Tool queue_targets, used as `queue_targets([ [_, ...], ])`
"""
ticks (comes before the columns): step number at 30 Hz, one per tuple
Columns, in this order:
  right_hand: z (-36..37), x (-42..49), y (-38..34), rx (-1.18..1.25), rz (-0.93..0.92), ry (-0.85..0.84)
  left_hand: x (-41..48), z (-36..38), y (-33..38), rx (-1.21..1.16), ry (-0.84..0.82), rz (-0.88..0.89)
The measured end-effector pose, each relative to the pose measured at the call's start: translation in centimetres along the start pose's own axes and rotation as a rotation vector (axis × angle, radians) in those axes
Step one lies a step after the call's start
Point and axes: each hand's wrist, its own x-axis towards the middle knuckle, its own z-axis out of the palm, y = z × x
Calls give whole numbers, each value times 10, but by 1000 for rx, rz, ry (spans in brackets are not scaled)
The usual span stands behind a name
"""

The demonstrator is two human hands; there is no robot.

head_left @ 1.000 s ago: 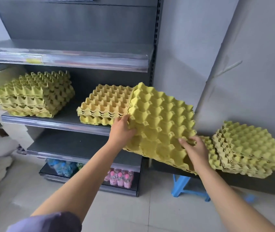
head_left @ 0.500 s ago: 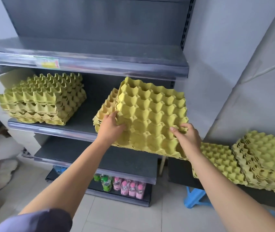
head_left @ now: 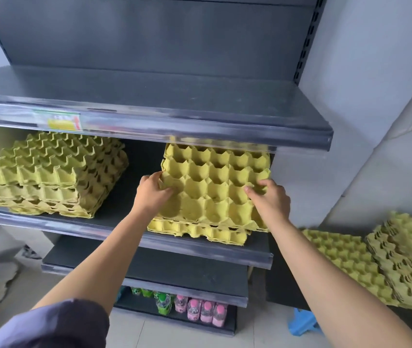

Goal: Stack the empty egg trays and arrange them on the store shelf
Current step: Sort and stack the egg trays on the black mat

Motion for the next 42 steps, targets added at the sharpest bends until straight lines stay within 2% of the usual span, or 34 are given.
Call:
queue_targets([
  [8, 25, 3, -14, -62, 78, 49, 43, 2, -27, -59, -99, -2],
  [16, 21, 18, -31, -119, 113, -207, 71, 9, -47, -218, -257, -126],
  [22, 23, 22, -29, -132, 11, -224, 76, 8, -55, -224, -211, -119],
  [26, 31, 14, -29, -187, 30, -208, 76, 3, -53, -113, -252, -112],
  [29, 29, 6, -32, -302, -4, -114, 68, 1, -44, 139, -204, -45],
  [32, 24, -4, -35, -410, -69, -41, 54, -2, -31, 375, -76, 119],
  [38, -1, -22, -35, -514, -247, 166, 37, 2, -8, 483, -30, 408],
  [42, -29, -32, -23, -494, -361, 313, 18, 11, 14, 479, 9, 545],
])
